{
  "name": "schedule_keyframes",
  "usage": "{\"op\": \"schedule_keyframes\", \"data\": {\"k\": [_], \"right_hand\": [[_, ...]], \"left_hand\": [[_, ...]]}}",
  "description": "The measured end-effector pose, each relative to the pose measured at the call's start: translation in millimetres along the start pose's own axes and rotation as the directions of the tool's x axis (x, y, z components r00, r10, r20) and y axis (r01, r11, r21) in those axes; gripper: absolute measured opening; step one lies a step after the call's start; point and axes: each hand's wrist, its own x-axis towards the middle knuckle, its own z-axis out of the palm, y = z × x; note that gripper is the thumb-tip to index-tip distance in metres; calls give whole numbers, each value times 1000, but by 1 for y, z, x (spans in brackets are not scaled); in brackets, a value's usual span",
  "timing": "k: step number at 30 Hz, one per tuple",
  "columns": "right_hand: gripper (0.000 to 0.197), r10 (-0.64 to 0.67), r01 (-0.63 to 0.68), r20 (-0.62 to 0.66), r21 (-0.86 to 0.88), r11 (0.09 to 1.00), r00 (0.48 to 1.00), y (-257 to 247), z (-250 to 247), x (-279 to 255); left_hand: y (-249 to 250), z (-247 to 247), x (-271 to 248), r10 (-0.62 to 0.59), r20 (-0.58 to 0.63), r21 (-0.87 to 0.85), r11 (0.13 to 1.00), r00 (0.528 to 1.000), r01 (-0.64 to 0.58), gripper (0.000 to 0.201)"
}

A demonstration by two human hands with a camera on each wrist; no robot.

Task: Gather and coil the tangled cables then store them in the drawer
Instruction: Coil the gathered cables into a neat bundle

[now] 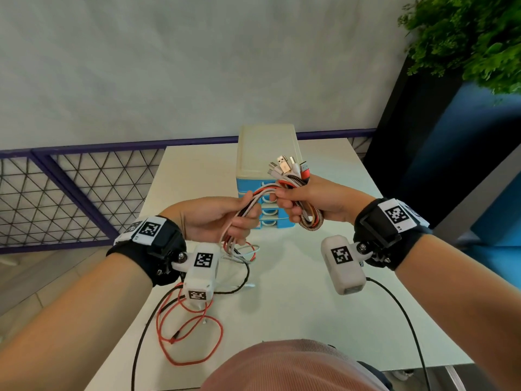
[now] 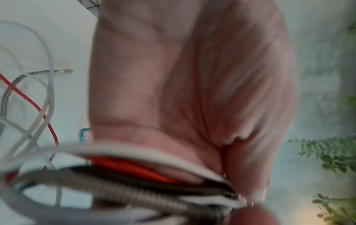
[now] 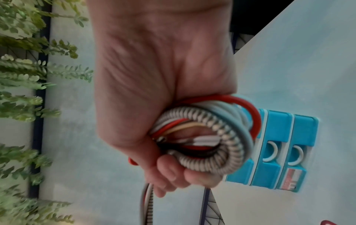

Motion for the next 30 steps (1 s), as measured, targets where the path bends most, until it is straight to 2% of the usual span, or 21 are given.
{"op": "schedule_keyframes", "data": {"k": [4,6,7,9,11,14,17,20,24,25,27,30], "right_hand": [[14,-6,14,-104,80,997,995,5,-9,4],[15,-18,33,-171,88,996,985,9,-9,9],[16,-25,45,-200,98,994,979,10,-8,12],[20,-20,52,-216,145,988,976,11,-4,17],[30,6,32,-197,191,981,980,9,-1,20],[39,34,12,-183,243,970,983,8,4,22],[48,87,-17,-176,367,930,980,8,12,23],[57,147,-50,-179,456,889,973,8,19,23],[70,153,-77,-215,326,942,965,12,23,24],[72,147,-78,-216,302,950,965,13,24,25],[71,145,-80,-219,283,956,965,13,27,25],[53,127,-72,-212,248,966,969,11,30,23]], "left_hand": [[-3,4,-3,20,-57,137,990,998,-12,31],[0,15,3,63,-199,247,969,978,-12,29],[1,22,8,100,-285,334,943,953,2,30],[1,36,17,202,-419,505,862,885,42,32],[0,46,25,302,-487,624,777,819,85,32],[-4,56,32,449,-509,806,549,734,222,30],[-7,66,37,531,-515,856,357,674,373,26],[-2,78,41,537,-518,845,202,665,495,30],[6,95,45,468,-526,792,-35,710,610,20],[8,99,45,449,-536,778,-66,715,625,19],[12,104,46,434,-560,771,-40,706,636,18],[13,107,44,440,-546,777,-53,713,628,24]]}}
